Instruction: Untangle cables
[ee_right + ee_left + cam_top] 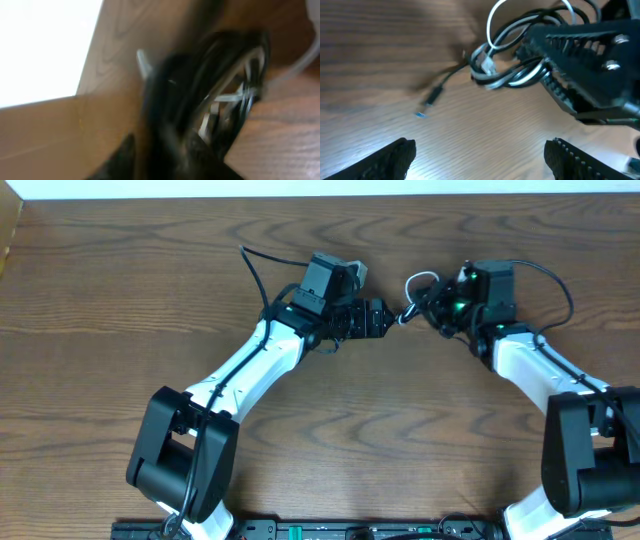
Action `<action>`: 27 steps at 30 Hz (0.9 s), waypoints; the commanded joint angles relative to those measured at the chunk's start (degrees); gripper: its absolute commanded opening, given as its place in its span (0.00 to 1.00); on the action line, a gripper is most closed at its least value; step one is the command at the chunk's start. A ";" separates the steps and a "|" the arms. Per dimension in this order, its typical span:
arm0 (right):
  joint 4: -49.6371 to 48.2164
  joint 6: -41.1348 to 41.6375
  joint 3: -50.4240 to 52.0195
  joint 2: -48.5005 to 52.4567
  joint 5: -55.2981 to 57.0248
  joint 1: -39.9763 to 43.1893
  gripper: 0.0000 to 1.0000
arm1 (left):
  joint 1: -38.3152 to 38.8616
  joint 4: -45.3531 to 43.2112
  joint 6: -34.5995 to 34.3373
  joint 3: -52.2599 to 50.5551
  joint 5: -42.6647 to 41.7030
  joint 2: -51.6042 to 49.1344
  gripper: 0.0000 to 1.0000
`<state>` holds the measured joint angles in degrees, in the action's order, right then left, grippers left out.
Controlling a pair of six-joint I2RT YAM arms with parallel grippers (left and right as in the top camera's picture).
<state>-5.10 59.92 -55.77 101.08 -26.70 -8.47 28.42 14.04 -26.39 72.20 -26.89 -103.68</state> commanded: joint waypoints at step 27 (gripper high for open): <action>36.70 -20.52 -0.46 -17.73 30.27 8.72 0.99 | 1.20 2.97 11.78 0.13 -1.27 0.81 0.96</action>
<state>30.70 45.36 -55.86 86.15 -5.13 -2.26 28.77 16.91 -20.29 72.20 -24.47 -103.68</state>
